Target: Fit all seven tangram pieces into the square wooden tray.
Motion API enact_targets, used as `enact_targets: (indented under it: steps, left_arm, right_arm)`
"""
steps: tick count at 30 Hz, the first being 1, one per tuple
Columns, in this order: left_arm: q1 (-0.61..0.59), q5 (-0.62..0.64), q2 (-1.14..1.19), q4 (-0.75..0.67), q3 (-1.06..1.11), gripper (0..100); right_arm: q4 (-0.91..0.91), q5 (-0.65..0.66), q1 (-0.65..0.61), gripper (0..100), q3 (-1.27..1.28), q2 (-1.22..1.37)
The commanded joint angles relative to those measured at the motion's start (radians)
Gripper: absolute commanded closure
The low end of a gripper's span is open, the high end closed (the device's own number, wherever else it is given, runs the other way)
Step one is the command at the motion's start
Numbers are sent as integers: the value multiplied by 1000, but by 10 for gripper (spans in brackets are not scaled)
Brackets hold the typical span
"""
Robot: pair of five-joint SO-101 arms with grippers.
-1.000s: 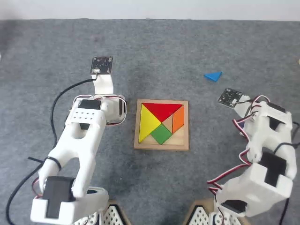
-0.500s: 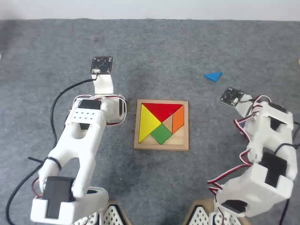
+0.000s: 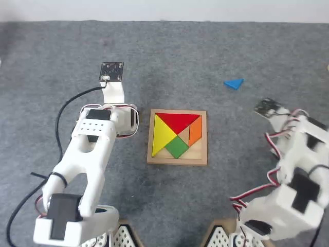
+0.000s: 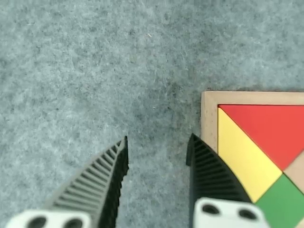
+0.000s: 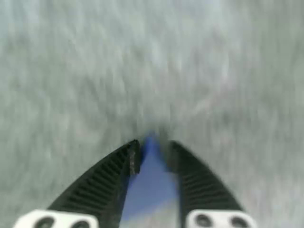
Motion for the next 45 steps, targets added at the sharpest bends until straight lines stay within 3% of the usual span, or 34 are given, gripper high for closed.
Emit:
enact_targets:
  steps: [1, 5, 8, 13, 18, 27, 39, 45]
  left_arm:
    - [11, -6, -41, -20, -5, 797]
    - [9, -6, -41, -17, -7, 797]
    - [8, -6, -41, -15, -8, 797]
    - [9, -6, -41, -15, -8, 797]
    - [9, -6, -41, -14, -8, 797]
    - [6, -6, -41, -14, -10, 797]
    - [9, -6, -41, -14, -10, 797]
    - [9, -6, -41, -14, -8, 797]
  right_arm:
    - [147, -55, -12, 689, -9, -216]
    - [302, -40, -53, 656, 0, -326]
    - [274, -48, -12, 656, 6, -286]
    - [186, -269, 30, 677, 3, -114]
    - [96, -433, 77, 793, -28, 10]
    - [79, -445, 88, 817, -118, 173]
    - [124, -450, 81, 822, -155, 120]
    - [131, -651, 12, 821, -189, 130]
